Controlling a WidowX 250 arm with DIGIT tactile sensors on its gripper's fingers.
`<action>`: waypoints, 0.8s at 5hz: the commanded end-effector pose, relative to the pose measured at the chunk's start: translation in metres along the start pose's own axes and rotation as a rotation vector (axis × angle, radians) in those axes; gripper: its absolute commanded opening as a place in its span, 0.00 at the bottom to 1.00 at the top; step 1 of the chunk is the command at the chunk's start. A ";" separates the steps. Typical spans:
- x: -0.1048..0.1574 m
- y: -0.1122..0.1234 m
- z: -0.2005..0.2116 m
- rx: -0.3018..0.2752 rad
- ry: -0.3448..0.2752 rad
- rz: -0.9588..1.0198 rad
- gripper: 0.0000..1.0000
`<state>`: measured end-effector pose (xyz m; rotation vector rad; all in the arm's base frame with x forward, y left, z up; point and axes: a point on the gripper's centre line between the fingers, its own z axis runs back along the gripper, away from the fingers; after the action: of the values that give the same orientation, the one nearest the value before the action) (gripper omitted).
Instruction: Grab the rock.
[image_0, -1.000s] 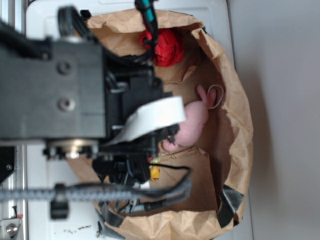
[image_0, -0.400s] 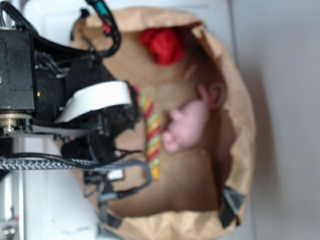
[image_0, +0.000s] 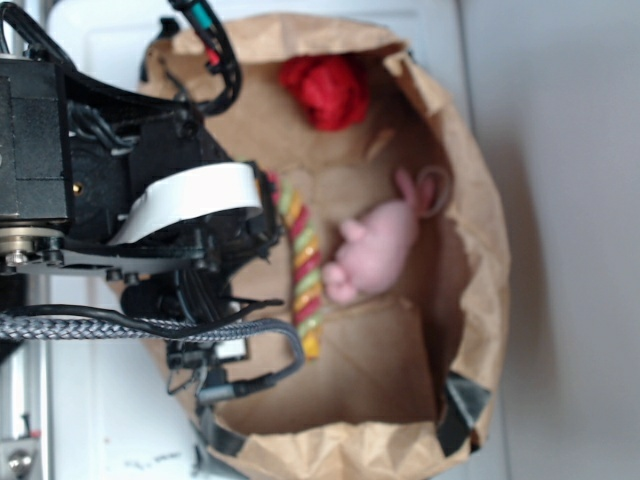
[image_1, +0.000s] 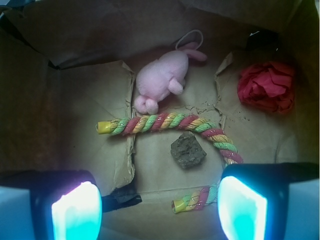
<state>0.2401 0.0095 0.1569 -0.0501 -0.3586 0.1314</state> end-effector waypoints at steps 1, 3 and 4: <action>0.013 0.000 -0.005 0.018 0.008 0.003 1.00; 0.025 0.003 -0.028 0.087 -0.001 0.054 1.00; 0.023 0.004 -0.035 0.105 -0.018 0.055 1.00</action>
<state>0.2687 0.0156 0.1219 0.0451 -0.3410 0.2118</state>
